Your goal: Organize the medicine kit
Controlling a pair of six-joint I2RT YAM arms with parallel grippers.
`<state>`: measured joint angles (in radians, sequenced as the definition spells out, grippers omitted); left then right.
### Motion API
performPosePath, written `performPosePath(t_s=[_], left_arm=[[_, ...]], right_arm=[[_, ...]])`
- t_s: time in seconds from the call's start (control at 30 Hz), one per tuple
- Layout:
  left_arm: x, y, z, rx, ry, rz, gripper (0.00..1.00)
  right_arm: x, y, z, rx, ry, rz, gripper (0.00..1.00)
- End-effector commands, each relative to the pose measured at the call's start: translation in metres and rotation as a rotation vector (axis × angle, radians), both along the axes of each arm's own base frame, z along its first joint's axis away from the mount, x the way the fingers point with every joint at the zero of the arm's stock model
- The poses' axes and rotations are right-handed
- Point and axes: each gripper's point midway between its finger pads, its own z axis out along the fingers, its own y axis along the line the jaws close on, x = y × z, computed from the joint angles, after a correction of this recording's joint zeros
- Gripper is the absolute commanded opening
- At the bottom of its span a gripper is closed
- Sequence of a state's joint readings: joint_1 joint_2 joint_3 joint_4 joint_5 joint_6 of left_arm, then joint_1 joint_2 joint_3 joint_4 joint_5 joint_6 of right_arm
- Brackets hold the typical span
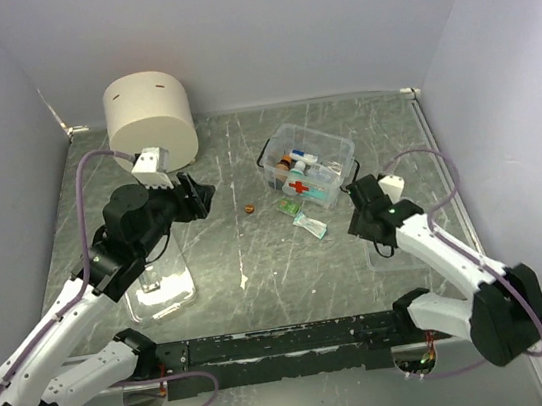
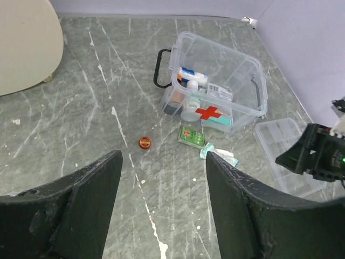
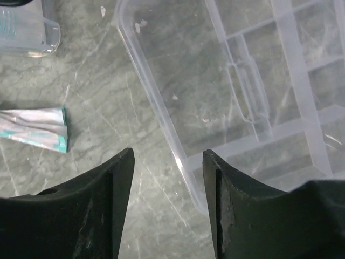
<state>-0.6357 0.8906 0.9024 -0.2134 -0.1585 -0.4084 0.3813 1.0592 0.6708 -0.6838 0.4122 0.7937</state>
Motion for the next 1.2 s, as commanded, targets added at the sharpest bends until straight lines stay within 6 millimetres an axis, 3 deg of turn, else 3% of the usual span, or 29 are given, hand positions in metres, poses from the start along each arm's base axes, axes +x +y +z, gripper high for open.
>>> performPosePath(t_s=[0.0, 0.2, 0.5, 0.7, 1.03, 1.17], left_arm=[[0.002, -0.004, 0.007, -0.022, -0.019, -0.011, 0.74], [0.003, -0.003, 0.004, -0.015, -0.013, -0.002, 0.74], [0.004, -0.006, 0.002, -0.02, -0.002, -0.013, 0.74], [0.004, -0.007, -0.001, -0.026, 0.003, -0.012, 0.74], [0.004, -0.006, 0.0, -0.017, 0.009, -0.007, 0.74], [0.003, -0.004, 0.0, -0.015, 0.007, -0.002, 0.74]], right_arm=[[0.035, 0.005, -0.008, -0.028, -0.054, 0.022, 0.52], [0.054, 0.006, -0.027, -0.038, -0.016, 0.053, 0.43], [0.035, 0.016, -0.042, 0.051, 0.062, 0.008, 0.4], [0.029, 0.039, -0.039, 0.206, 0.056, -0.003, 0.4], [0.044, 0.079, -0.024, 0.406, 0.001, 0.081, 0.4], [0.05, 0.063, -0.011, 0.294, -0.024, 0.096, 0.4]])
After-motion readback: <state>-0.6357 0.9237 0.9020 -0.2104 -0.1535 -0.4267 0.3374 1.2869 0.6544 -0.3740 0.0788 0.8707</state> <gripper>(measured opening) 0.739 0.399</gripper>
